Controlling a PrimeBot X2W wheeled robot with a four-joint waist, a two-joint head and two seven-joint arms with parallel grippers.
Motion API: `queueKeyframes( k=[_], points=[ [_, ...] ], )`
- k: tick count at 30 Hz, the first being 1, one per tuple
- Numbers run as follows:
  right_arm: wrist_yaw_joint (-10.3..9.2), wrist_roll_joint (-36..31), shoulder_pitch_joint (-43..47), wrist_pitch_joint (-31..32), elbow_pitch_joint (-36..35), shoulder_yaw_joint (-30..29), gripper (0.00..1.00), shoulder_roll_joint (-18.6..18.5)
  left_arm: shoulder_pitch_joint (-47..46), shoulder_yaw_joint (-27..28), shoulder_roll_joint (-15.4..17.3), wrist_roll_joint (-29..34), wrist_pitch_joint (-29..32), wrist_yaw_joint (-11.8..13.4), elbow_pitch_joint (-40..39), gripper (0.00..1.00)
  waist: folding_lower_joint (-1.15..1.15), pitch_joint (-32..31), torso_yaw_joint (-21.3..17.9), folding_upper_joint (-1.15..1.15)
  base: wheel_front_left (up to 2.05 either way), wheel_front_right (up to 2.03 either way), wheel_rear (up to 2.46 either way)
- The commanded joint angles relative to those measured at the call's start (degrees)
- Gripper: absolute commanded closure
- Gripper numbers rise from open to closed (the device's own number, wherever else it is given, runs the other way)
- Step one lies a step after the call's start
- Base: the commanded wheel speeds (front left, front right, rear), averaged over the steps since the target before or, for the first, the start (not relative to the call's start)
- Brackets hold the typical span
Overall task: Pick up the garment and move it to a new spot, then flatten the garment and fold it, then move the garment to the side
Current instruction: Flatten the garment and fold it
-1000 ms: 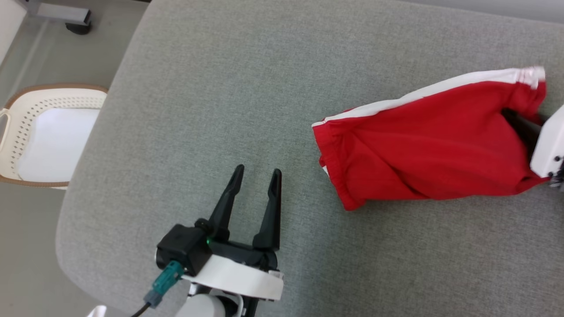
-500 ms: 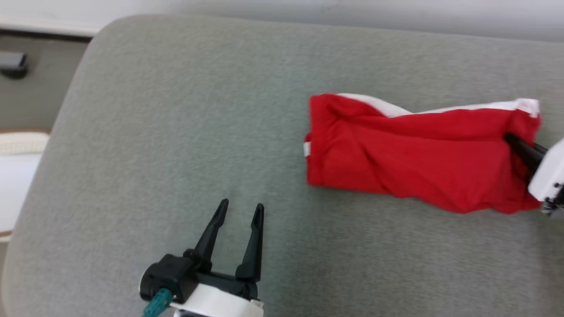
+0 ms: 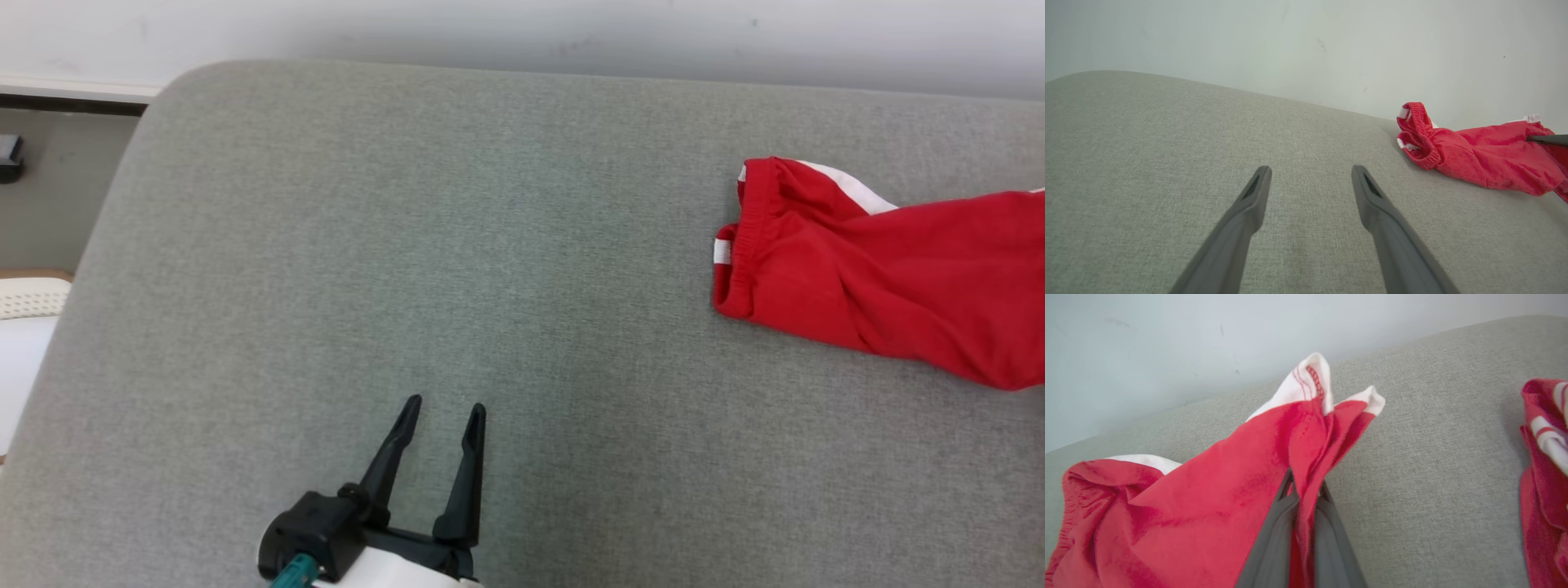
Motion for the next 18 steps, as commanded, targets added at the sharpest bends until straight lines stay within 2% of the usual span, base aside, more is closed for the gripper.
queueKeyframes(
  k=[1, 6, 12, 18],
  points=[
    [0.0, -1.29, -1.01, 1.0, -0.16, -0.95, 1.0, 1.13, 0.52, -0.18, 0.18, -0.48, -0.05, -0.05, 0.26, 0.0, 0.0, -0.2, 0.44, -0.01, 0.0, 0.0, 0.0],
    [0.0, -4.4, -1.68, 6.47, -4.32, -2.42, 1.0, 6.23, 0.66, -1.09, 0.19, -2.02, -0.05, 0.56, 0.45, 0.0, 0.0, -0.78, 1.74, -0.01, 0.0, 0.0, 0.0],
    [0.0, -8.84, -1.55, 12.64, -10.53, -4.61, 1.0, 14.73, 0.35, -2.46, 0.18, -3.56, -0.05, 1.1, 0.74, 0.0, 0.0, -1.0, 3.9, -0.01, 0.0, 0.0, 0.0],
    [0.0, -17.06, -1.72, 15.85, -13.53, -8.33, 1.0, 21.79, -0.22, -3.57, 0.18, -5.38, -0.05, 1.55, 1.07, 0.0, 0.0, -0.62, 6.84, -0.01, 0.0, 0.0, 0.0]
  ],
)
